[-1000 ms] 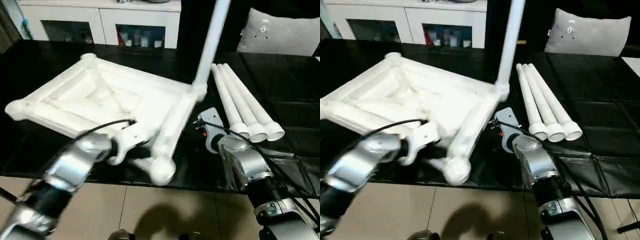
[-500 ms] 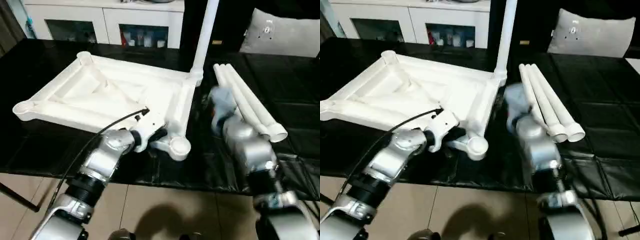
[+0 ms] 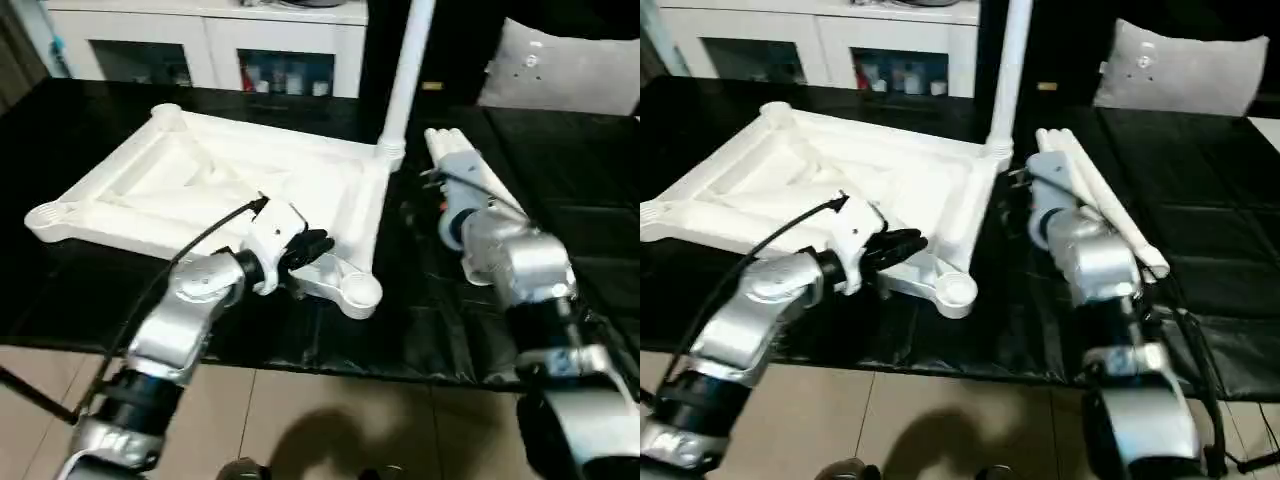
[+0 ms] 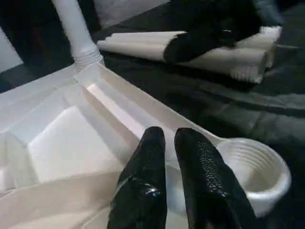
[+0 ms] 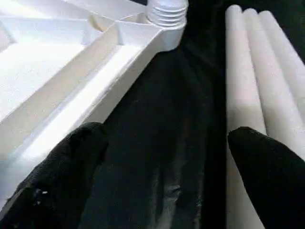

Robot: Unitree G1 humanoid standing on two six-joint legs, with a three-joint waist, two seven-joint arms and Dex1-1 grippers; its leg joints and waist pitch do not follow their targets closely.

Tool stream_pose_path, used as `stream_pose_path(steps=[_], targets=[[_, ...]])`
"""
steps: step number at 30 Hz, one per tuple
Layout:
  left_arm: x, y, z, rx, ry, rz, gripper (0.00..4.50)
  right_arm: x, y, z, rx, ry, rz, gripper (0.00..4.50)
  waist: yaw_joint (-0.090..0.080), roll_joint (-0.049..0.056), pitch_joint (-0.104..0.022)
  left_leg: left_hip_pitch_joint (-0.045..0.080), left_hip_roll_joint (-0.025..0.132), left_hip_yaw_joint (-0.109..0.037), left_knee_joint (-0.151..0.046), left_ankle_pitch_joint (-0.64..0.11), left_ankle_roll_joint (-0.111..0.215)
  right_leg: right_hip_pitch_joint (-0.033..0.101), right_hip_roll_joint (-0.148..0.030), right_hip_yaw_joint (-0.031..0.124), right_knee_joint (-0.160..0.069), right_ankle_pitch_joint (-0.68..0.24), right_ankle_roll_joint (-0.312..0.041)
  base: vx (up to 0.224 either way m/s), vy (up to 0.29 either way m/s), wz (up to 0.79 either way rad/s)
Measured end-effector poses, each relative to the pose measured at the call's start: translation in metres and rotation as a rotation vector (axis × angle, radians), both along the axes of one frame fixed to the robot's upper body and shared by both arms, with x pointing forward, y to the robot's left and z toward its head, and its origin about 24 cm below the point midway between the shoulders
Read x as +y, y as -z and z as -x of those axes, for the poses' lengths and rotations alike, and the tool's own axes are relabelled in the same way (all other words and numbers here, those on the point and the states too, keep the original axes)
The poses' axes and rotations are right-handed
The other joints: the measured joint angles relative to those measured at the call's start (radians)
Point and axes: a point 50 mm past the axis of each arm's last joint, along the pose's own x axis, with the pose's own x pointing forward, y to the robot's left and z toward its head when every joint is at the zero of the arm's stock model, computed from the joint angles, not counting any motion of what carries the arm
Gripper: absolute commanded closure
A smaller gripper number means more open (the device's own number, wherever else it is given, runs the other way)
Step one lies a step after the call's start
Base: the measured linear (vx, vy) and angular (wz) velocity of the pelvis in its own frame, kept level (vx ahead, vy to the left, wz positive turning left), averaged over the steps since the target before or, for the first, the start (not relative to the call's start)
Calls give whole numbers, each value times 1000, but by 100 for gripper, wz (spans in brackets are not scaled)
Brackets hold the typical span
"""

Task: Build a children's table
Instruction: Rotate table base, then pick table leg

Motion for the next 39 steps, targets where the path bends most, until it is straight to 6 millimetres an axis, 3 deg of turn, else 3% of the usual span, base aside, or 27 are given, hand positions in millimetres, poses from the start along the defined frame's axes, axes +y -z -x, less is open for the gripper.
stream_pose_path(steps=[12, 14, 26, 30, 39], targets=[[0, -6, 9, 45, 86, -53, 272, -35, 11, -13, 150, 122, 71, 0, -4, 0, 0, -1, 0, 0, 1, 1, -1, -1, 0, 0, 2, 0, 0, 0, 0, 0], [-2, -7, 11, 49, 105, -60, 241, -37, 15, -14, 178, 120, 65, 0, -5, 0, 0, -1, 0, 0, 2, 1, -1, -1, 0, 0, 2, 0, -1, 0, 0, 0], [-2, -5, 11, 59, 116, -83, 232, -39, 36, -9, 283, 90, 24, 0, -4, 0, 0, -1, 1, 0, 5, 1, -1, -1, 0, 0, 6, 1, -1, 0, 0, 0], [-1, -5, 11, 67, 111, -89, 232, -35, 34, -10, 307, 43, -27, 0, -6, 0, 0, 0, 1, 0, 7, 1, -1, -2, 0, 0, 8, 1, -1, 0, 0, 0], [-1, -4, 12, 70, 113, -92, 228, -26, 37, -8, 347, -46, -87, 72, -3, 0, 0, 0, 2, 0, 9, 1, -1, -1, 0, -1, 10, 1, -2, 0, 0, 0]])
